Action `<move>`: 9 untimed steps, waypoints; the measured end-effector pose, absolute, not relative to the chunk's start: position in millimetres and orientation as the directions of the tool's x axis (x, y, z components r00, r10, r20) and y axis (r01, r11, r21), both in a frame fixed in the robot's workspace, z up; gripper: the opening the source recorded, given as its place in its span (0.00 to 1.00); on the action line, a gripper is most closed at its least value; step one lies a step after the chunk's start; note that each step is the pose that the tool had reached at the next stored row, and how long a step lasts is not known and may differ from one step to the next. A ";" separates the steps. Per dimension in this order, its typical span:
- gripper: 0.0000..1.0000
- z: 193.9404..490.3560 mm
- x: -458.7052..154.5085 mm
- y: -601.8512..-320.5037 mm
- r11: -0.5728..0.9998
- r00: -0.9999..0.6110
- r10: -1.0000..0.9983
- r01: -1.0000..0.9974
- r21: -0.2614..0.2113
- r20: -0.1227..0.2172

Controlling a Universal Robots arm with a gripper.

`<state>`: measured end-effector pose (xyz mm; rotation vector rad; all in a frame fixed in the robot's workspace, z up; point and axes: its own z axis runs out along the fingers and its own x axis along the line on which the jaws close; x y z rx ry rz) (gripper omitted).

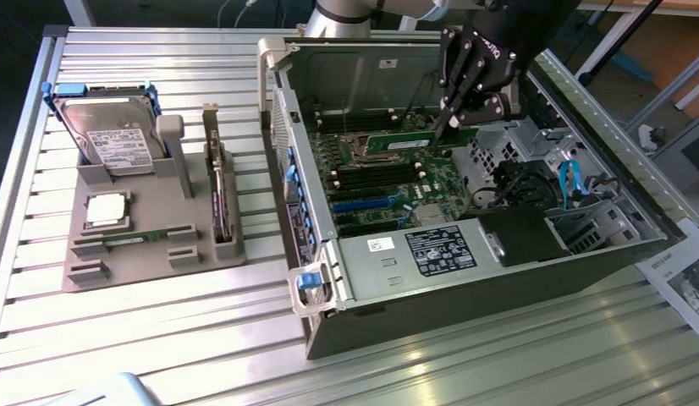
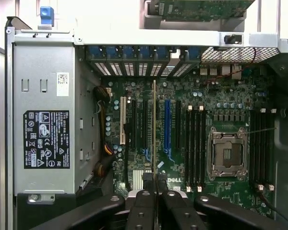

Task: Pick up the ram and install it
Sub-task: 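Pick up the ram and move it above insertion slot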

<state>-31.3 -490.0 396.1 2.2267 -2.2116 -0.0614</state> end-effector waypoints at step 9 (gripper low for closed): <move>0.12 394.1 -29.4 -487.1 -0.003 0.003 -1.000 -1.000 0.029 -0.026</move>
